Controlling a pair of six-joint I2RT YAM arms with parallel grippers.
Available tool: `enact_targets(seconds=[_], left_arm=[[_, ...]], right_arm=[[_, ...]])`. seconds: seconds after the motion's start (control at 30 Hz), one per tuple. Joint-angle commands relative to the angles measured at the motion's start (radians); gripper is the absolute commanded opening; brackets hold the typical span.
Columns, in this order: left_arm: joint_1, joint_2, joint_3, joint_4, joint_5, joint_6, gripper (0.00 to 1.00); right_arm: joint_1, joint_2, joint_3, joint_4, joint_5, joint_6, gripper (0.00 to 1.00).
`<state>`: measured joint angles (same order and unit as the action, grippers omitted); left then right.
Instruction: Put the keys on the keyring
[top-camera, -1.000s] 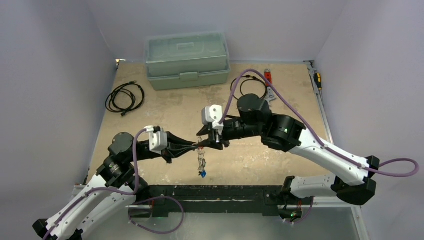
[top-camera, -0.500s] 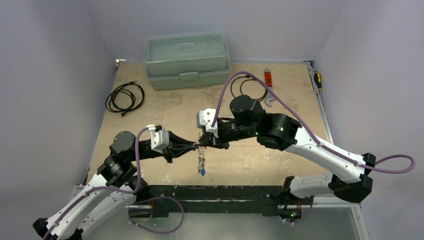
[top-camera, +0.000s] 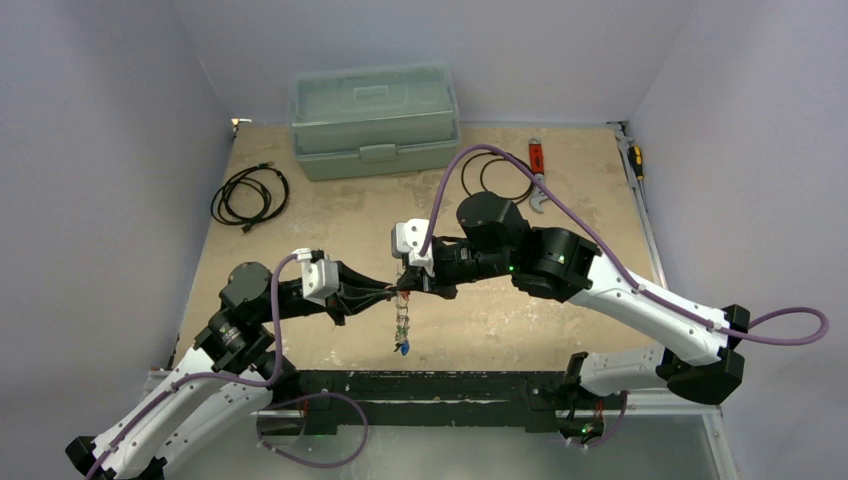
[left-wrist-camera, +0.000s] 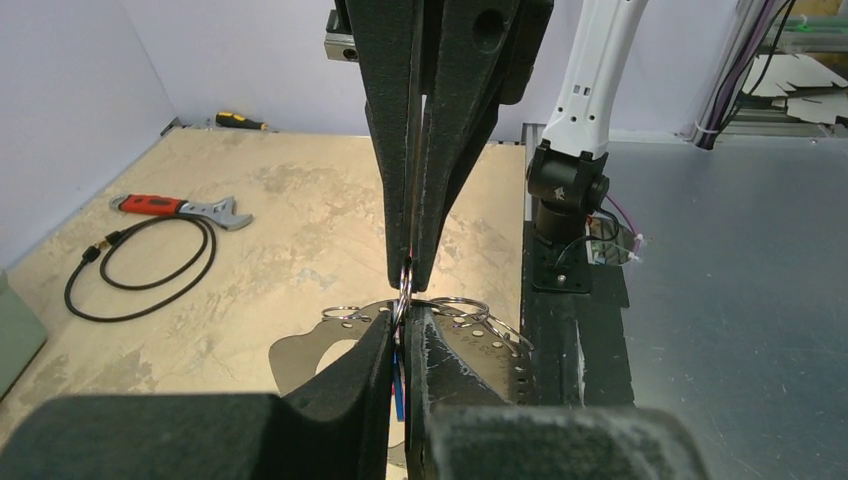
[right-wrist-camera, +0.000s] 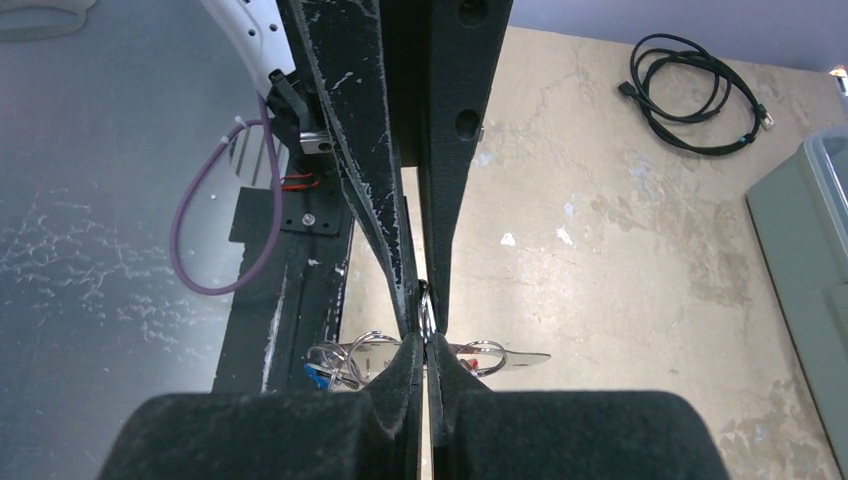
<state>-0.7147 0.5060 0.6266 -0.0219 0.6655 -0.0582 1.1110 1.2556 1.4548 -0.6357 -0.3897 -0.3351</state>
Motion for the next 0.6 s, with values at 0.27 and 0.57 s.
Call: enact_targets(seconds=[0.27,0.57], left_arm=[[-0.001,-0.05,0.052,0.023,0.006,0.085,0.45],[-0.003,-0.072,-0.007,0.124,0.085,0.12,0.47]], right_arm=[[0.004,-0.129,-0.052,0.077,0.04,0.032,0.0],[0.004,-0.112,-0.011,-0.046,-0.022,0.038,0.0]])
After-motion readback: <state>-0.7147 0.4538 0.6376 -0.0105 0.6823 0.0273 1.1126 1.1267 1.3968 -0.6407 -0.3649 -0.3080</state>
